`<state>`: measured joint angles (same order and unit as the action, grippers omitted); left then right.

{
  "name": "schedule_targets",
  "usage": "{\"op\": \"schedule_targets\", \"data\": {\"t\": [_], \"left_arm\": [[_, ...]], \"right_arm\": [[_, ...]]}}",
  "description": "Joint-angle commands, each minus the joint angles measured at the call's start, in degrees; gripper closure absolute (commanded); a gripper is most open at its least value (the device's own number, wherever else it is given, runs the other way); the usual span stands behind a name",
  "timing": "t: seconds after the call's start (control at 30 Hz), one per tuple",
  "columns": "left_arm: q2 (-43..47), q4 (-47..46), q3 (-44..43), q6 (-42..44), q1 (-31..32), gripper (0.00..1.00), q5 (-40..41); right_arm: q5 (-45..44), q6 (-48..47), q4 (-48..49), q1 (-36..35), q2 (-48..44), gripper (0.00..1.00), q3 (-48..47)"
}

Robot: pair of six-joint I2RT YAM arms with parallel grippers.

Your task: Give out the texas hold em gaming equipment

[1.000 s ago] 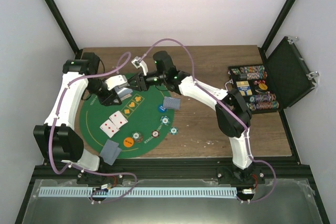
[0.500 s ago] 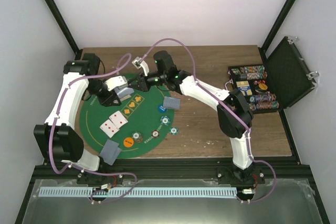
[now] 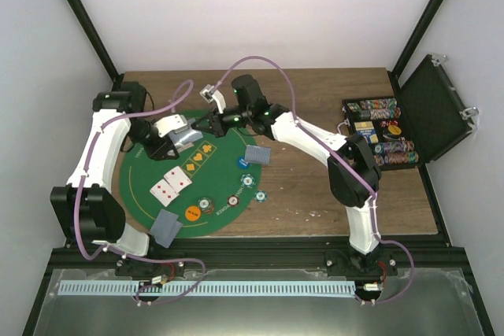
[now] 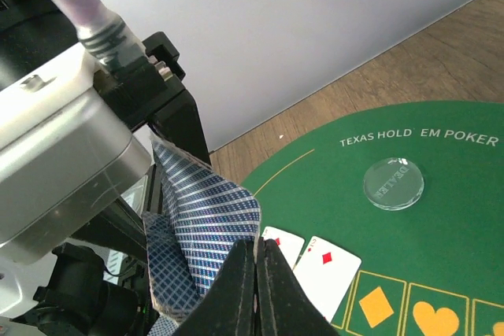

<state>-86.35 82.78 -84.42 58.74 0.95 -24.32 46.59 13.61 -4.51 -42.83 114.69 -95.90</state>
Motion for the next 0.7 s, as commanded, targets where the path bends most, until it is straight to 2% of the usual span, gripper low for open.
{"op": "schedule_targets", "data": {"t": [0.0, 0.33, 0.57, 0.67], "left_arm": [[0.01, -0.02, 0.54, 1.36, -1.81, 0.59, -1.9], [-1.35, -1.57, 1.92, 2.2, -7.83, 0.6, -2.95], [-1.72, -2.91, 2.69, 2.58, -14.62, 0.6, -2.45], [-1.81, -3.14, 2.75, 3.0, -17.7, 0.6, -2.12]], "right_arm": [[-0.7, -2.12, -1.89, 0.93, -2.93, 0.99, -2.84], [-3.13, -7.69, -6.33, 1.43, -3.1, 0.99, -8.24], [-13.3, -16.46, -6.02, 1.15, -1.74, 0.99, -7.83], [-20.3, -24.6, -6.04, -0.68, 0.96, 0.99, -8.6]]}}
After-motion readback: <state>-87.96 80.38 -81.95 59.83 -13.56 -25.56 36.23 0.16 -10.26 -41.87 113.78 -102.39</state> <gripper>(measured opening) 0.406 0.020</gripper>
